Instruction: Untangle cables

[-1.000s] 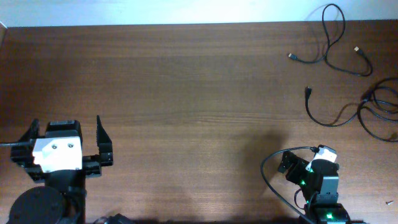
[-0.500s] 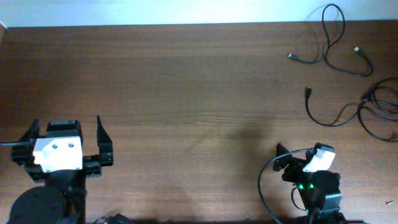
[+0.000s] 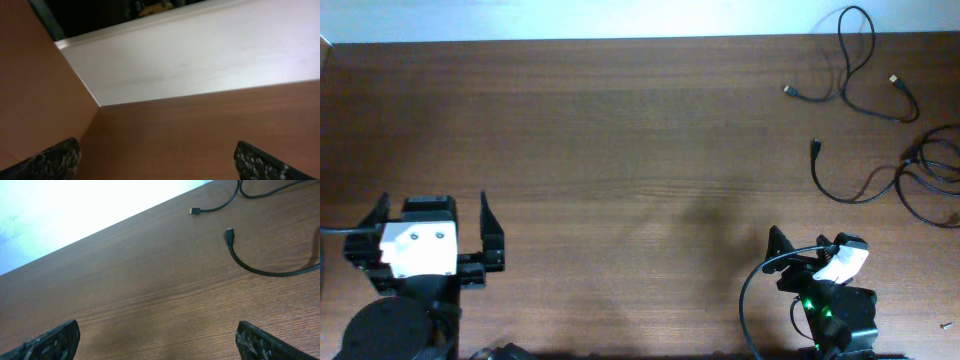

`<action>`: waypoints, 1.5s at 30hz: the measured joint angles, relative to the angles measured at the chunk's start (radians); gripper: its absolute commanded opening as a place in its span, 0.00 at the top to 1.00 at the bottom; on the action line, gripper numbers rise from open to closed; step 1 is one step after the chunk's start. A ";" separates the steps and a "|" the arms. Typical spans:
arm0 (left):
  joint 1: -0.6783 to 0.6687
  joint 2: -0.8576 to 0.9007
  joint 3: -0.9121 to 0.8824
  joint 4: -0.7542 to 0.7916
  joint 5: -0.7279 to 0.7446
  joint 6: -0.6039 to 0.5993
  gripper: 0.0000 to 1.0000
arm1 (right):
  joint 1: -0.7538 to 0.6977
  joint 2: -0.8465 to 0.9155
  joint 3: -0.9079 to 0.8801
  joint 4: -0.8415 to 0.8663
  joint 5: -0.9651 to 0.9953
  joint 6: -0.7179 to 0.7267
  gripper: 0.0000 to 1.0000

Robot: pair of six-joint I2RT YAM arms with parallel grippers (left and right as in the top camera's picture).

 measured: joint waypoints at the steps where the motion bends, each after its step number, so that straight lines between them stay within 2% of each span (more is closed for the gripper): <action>1: 0.000 0.000 0.000 -0.003 0.021 -0.001 0.01 | 0.000 0.000 0.000 0.000 0.000 0.000 0.01; 3: 0.000 0.000 -0.003 0.027 0.058 -0.006 0.01 | 0.000 0.000 0.000 0.000 0.000 0.000 0.01; 6: 0.024 -0.002 -0.011 0.344 0.129 -0.019 0.01 | 0.000 -0.001 0.000 0.000 0.000 0.000 0.01; 8: 0.101 -0.031 -0.063 0.470 0.203 -0.077 0.01 | 0.000 -0.001 0.000 -0.001 0.000 0.000 0.01; 11: 0.233 -0.161 -0.297 0.644 0.298 -0.166 0.01 | 0.000 -0.002 0.000 0.000 0.000 -0.001 0.01; 15: 0.373 -0.449 -0.822 1.152 0.425 -0.201 0.01 | 0.000 -0.003 0.000 0.000 0.000 0.000 0.01; 17: 0.408 -0.517 -0.987 1.247 0.456 -0.203 0.01 | 0.000 -0.001 0.000 0.000 0.000 -0.001 0.01; 19: 0.440 -0.602 -1.152 1.252 0.469 -0.203 0.01 | 0.000 -0.002 0.000 0.000 0.000 0.000 0.01; 22: 0.465 -0.624 -1.239 1.201 0.474 -0.203 0.01 | 0.000 -0.002 0.000 0.000 0.000 0.000 0.01; 26: 0.480 -0.629 -1.289 0.952 0.520 -0.204 0.01 | 0.000 -0.002 0.000 0.001 0.000 0.000 0.01; 27: 0.494 -0.628 -1.298 0.867 0.558 -0.205 0.01 | 0.000 -0.002 0.000 0.001 0.000 -0.001 0.01; 28: 0.505 -0.628 -1.302 0.850 0.607 -0.172 0.01 | 0.000 -0.002 0.000 0.001 0.000 0.000 0.01; 30: 0.510 -0.628 -1.302 0.846 0.670 -0.108 0.01 | 0.000 -0.002 0.000 0.000 0.000 0.000 0.01; 33: 0.510 -0.628 -1.302 0.845 0.703 -0.076 0.01 | 0.000 -0.002 0.000 0.000 0.000 0.000 0.01; 45: 0.510 -0.628 -1.302 0.845 0.713 -0.068 0.01 | 0.000 -0.002 0.000 0.000 0.000 0.000 0.01</action>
